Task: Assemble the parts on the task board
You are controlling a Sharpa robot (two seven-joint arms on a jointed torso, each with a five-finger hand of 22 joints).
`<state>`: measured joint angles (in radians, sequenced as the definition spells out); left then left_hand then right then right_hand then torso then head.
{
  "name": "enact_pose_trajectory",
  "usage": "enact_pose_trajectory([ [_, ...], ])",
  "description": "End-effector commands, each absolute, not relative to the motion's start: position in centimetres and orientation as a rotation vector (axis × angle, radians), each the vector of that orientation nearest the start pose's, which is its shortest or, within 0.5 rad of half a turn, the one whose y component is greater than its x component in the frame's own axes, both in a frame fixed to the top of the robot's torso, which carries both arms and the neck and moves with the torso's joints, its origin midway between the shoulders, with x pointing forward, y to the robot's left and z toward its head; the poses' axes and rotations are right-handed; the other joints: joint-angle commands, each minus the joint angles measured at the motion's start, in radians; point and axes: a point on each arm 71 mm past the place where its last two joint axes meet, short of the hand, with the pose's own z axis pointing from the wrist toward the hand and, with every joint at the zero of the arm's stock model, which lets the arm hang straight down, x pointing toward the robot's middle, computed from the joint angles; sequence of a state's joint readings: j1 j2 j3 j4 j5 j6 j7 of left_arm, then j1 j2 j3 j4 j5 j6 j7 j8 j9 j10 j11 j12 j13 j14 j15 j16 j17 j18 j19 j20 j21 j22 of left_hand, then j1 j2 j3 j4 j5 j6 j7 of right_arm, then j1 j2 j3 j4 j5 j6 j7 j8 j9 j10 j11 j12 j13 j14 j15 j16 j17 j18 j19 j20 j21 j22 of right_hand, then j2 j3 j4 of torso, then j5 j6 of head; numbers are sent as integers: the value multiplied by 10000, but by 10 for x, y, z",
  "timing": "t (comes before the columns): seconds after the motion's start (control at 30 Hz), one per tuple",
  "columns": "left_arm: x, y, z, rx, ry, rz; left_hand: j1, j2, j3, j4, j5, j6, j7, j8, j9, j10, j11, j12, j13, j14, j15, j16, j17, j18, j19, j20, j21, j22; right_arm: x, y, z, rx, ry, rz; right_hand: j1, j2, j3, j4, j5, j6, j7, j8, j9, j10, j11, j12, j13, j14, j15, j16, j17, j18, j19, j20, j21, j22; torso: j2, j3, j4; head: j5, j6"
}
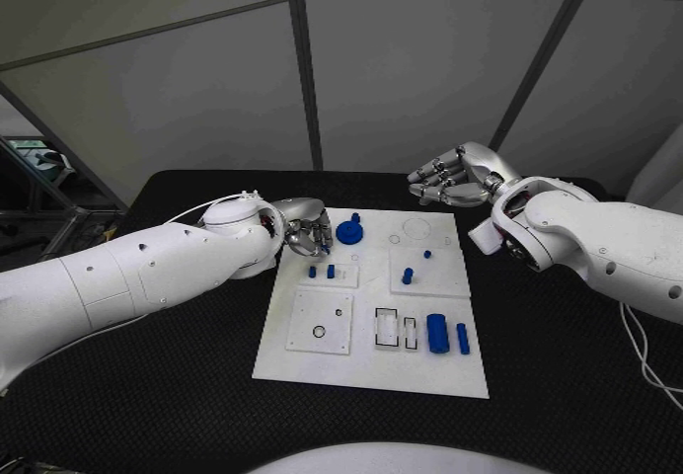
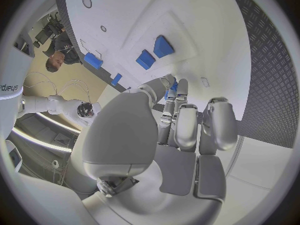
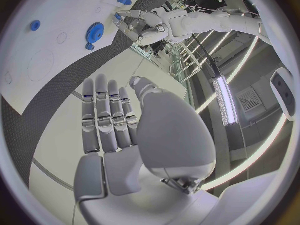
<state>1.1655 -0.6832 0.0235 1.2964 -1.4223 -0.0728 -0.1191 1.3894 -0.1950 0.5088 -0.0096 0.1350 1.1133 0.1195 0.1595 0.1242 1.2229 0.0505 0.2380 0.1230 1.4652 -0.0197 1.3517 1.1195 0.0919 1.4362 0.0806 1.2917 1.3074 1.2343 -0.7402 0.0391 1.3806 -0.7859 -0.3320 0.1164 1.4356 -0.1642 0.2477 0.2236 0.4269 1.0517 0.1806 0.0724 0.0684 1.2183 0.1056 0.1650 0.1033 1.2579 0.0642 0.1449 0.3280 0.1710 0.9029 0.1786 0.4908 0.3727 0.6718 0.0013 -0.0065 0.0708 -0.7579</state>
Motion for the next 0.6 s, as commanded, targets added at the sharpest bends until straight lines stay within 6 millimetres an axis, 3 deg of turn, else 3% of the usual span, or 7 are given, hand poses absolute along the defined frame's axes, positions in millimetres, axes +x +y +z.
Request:
enact_pose_trajectory([
  [0.03,520,177,-212,1575,18985,-6281,-145,-9,-105,28,-46,-15,3,-58,-17,6,2,-26,26,141,-54,35,-21,-179,14,-33,-53,174,527,-190,-144,4046,15765,11182,-74,28,46,19,30,-60,4,-28,4,-2,34,-42,-15,67,-18,-55,-4,109,52,2,-33,-16,-1,1,2,-5,-5],
  [0.6,520,177,-212,1565,19037,-6238,-383,-114,-369,95,-44,-124,-34,-128,-34,-198,3,80,166,127,-54,35,-62,-172,3,-36,-114,150,527,-190,-144,4048,15771,11179,-85,49,63,25,38,-62,5,-28,4,-4,34,-40,-28,75,-17,-75,-2,109,69,2,-59,-31,3,2,1,-6,-26],
])
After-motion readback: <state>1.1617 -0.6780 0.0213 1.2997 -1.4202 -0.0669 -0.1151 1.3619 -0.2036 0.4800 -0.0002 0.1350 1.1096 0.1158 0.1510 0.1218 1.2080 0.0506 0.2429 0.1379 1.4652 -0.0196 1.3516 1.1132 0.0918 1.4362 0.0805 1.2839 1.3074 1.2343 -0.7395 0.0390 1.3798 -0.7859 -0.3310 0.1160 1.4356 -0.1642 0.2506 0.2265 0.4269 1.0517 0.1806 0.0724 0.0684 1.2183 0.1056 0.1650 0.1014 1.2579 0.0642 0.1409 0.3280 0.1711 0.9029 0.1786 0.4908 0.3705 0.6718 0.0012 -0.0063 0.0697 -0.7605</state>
